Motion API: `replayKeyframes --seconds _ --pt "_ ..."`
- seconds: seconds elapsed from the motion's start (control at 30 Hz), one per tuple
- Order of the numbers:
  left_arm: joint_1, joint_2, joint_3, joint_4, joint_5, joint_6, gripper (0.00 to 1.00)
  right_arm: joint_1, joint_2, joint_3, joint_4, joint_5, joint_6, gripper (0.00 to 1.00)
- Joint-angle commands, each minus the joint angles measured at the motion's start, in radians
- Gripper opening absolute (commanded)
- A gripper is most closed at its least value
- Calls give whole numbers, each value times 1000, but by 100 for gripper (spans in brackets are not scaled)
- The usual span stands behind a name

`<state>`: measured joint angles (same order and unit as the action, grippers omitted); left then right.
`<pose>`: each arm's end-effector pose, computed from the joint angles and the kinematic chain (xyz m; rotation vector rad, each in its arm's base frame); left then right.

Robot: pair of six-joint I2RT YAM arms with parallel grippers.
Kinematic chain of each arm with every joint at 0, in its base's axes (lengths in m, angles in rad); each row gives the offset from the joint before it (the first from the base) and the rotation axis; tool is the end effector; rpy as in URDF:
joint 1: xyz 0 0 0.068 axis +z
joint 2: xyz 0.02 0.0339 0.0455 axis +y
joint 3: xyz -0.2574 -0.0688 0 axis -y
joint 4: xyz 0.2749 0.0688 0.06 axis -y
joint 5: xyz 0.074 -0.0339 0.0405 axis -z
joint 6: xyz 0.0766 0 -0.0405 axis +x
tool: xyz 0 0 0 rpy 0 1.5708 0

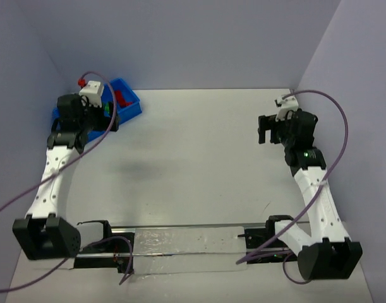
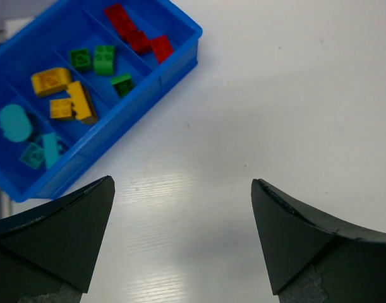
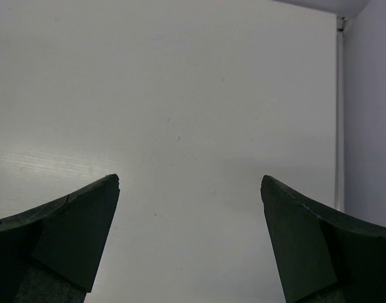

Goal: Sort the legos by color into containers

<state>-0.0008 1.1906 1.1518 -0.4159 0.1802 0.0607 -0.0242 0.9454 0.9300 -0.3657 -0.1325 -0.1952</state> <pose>0.3357 -0.0140 0.3362 0.1757 2.0129 -0.1445 0.2844 0.0032 0.3222 -0.2533 1.9319 -0.0158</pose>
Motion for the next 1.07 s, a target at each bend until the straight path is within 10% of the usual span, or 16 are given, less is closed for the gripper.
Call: replayKeyframes --seconds 0.0,0.57,1.03 --pt "-21 -216 -195 142 -118 97 99 -2 -182 -129 130 71 -95 100" --pt "-22 -830 -703 319 -325 296 99 0 -872 -591 314 167 -312 100" --pt "-22 -957 -764 302 -355 277 99 0 -935 -605 280 137 -337 100"
